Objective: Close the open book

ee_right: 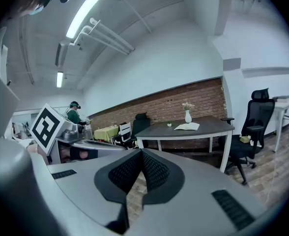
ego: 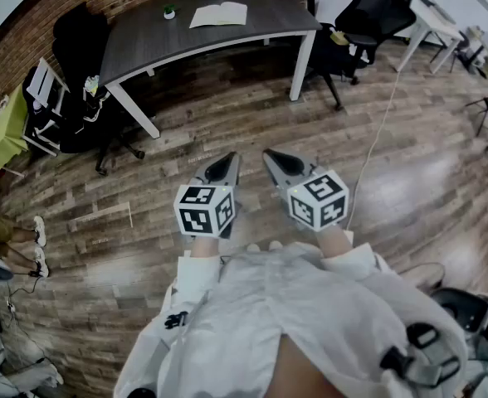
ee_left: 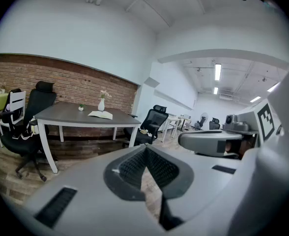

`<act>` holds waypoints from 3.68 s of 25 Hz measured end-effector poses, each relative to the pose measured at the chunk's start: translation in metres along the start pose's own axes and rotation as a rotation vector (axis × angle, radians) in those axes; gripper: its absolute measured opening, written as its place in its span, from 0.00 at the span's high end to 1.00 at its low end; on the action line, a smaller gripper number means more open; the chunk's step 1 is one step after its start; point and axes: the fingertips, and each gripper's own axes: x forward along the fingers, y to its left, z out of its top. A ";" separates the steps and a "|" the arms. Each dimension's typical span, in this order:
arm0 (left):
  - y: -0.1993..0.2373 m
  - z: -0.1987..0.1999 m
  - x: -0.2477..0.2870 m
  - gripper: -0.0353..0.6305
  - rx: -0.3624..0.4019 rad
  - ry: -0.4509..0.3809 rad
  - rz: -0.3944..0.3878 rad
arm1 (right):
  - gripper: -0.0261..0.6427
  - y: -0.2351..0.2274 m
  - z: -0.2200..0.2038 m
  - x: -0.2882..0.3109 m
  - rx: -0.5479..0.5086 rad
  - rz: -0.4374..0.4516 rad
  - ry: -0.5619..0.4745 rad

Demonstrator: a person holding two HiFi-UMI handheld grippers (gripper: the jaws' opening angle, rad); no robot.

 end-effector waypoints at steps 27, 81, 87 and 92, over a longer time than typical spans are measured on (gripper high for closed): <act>0.039 -0.004 -0.014 0.94 -0.040 -0.084 -0.048 | 0.95 0.026 -0.012 0.030 0.042 0.012 -0.033; 0.233 0.147 0.273 0.78 -0.029 -0.015 0.036 | 0.82 -0.229 0.086 0.306 0.066 0.078 0.063; 0.275 0.180 0.310 0.78 -0.004 -0.016 0.013 | 0.82 -0.256 0.113 0.363 0.061 0.056 0.048; 0.321 0.207 0.340 0.78 0.013 -0.014 -0.004 | 0.82 -0.268 0.135 0.415 0.066 0.052 0.041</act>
